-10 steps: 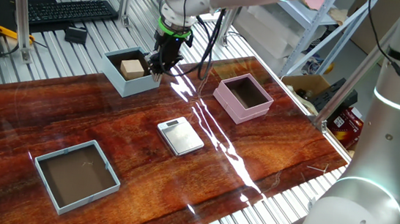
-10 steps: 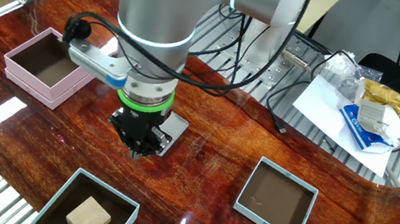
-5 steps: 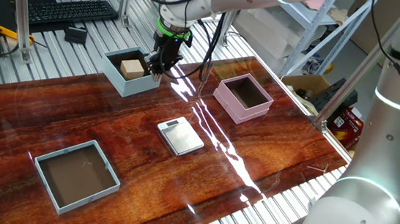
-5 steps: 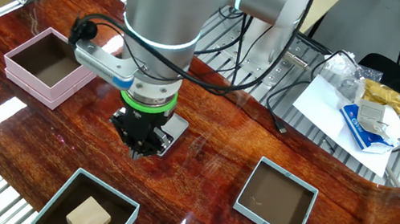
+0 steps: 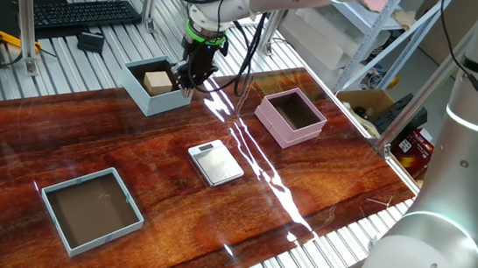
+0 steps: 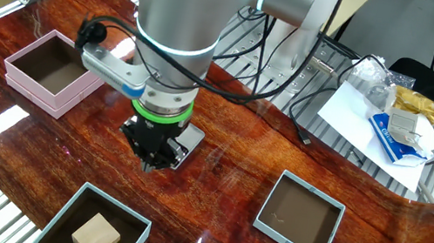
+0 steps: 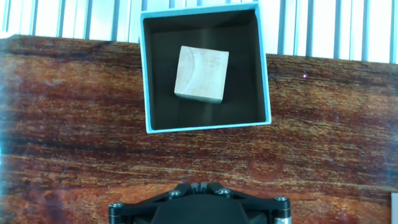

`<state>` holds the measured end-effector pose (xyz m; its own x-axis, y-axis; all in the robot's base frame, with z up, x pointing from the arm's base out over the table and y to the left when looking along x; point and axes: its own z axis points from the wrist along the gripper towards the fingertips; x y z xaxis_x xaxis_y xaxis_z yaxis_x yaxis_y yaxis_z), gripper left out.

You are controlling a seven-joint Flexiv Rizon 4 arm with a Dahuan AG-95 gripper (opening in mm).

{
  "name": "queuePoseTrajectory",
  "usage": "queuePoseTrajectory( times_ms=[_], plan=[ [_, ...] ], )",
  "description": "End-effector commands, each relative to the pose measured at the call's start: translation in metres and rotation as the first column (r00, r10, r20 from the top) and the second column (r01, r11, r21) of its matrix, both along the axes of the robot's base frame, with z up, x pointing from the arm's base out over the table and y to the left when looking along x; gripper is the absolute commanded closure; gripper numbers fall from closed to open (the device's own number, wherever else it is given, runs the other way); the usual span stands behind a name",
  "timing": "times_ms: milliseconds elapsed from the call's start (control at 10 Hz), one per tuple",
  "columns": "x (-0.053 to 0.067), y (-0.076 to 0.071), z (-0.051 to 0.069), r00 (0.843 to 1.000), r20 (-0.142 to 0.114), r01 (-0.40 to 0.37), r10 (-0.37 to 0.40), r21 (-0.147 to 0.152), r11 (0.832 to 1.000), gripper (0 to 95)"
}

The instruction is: Move an object from one box to another

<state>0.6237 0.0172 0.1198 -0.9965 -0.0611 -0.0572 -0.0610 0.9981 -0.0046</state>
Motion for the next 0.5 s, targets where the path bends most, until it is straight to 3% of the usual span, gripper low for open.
queuePoseTrajectory(
  times_ms=[100,500],
  plan=[
    [0.000,0.000,0.000,1.000,0.000,0.021,-0.021,0.002,1.000,95.0],
    [0.026,0.006,-0.004,0.998,-0.016,0.060,-0.060,0.002,0.998,95.0]
  ],
)
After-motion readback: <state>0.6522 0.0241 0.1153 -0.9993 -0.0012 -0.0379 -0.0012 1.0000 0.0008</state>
